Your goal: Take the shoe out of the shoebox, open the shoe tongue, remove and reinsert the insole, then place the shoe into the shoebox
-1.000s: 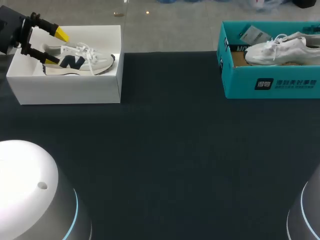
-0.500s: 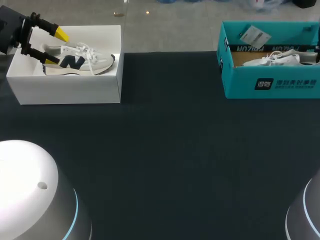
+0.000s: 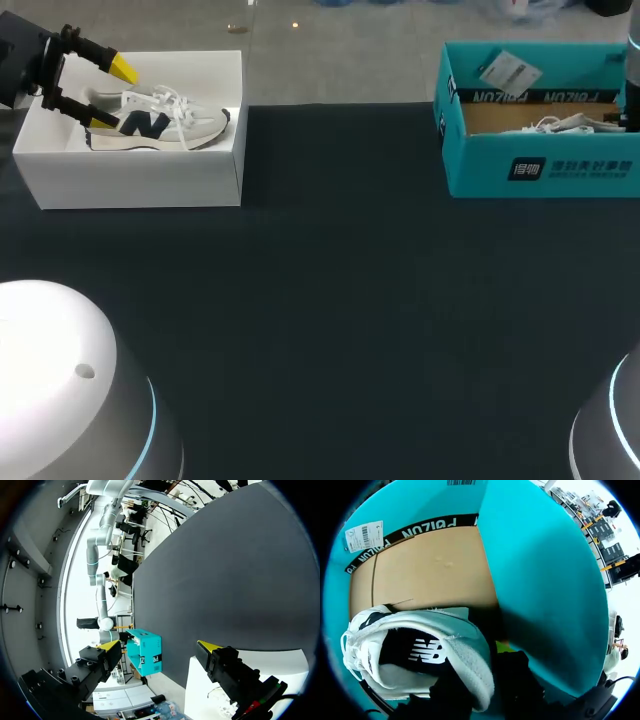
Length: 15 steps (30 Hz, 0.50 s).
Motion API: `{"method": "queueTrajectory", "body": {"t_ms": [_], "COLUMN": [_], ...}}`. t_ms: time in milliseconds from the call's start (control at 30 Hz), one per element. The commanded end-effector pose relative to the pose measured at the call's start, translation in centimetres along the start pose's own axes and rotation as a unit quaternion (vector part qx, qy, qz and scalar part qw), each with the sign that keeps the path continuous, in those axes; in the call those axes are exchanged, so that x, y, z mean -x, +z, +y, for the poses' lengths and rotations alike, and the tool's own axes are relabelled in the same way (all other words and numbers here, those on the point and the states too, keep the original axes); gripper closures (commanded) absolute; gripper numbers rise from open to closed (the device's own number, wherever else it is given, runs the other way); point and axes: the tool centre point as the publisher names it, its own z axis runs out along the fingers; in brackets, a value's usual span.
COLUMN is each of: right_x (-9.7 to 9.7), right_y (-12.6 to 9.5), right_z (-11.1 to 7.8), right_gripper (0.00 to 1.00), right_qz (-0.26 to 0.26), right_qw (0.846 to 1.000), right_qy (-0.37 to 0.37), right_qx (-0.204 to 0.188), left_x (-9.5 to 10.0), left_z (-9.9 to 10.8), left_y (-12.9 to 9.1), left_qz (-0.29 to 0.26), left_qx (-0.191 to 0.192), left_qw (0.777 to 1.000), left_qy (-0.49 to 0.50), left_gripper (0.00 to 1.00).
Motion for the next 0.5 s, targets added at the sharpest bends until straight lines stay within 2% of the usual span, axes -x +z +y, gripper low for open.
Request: {"method": "queueTrajectory", "body": {"t_ms": [33, 133, 167, 200, 233, 367, 500], "right_x": [-0.4, -0.3, -0.2, -0.2, -0.1, 0.3, 0.9], "right_y": [0.9, 0.8, 0.7, 0.6, 0.4, -1.1, -3.6], "right_z": [0.6, 0.5, 0.5, 0.5, 0.6, 0.6, 0.6], "right_gripper": [1.0, 0.99, 0.75, 0.61, 0.0, 0.0, 0.0], "right_qz": [0.007, 0.01, 0.011, 0.013, 0.014, 0.027, 0.039], "right_qw": [1.0, 1.0, 1.0, 1.0, 1.0, 0.999, 0.999], "right_qy": [0.002, 0.003, 0.002, 0.002, 0.003, 0.011, 0.014], "right_qx": [-0.015, -0.017, -0.018, -0.019, -0.02, -0.018, -0.014], "left_x": [0.0, 0.0, 0.0, 0.0, 0.0, 0.0, 0.0], "left_z": [-0.1, -0.1, -0.1, -0.1, -0.1, -0.1, -0.1], "left_y": [0.0, 0.0, 0.0, 0.0, 0.0, 0.0, 0.0], "left_qz": [0.002, 0.002, 0.002, 0.002, 0.002, 0.002, 0.002], "left_qx": [0.0, 0.0, 0.0, 0.0, 0.0, 0.0, 0.0], "left_qw": [1.0, 1.0, 1.0, 1.0, 1.0, 1.0, 1.0], "left_qy": [0.0, 0.0, 0.0, 0.0, 0.0, 0.0, 0.0], "left_gripper": [0.0, 0.0, 0.0, 0.0, 0.0, 0.0, 0.0]}}
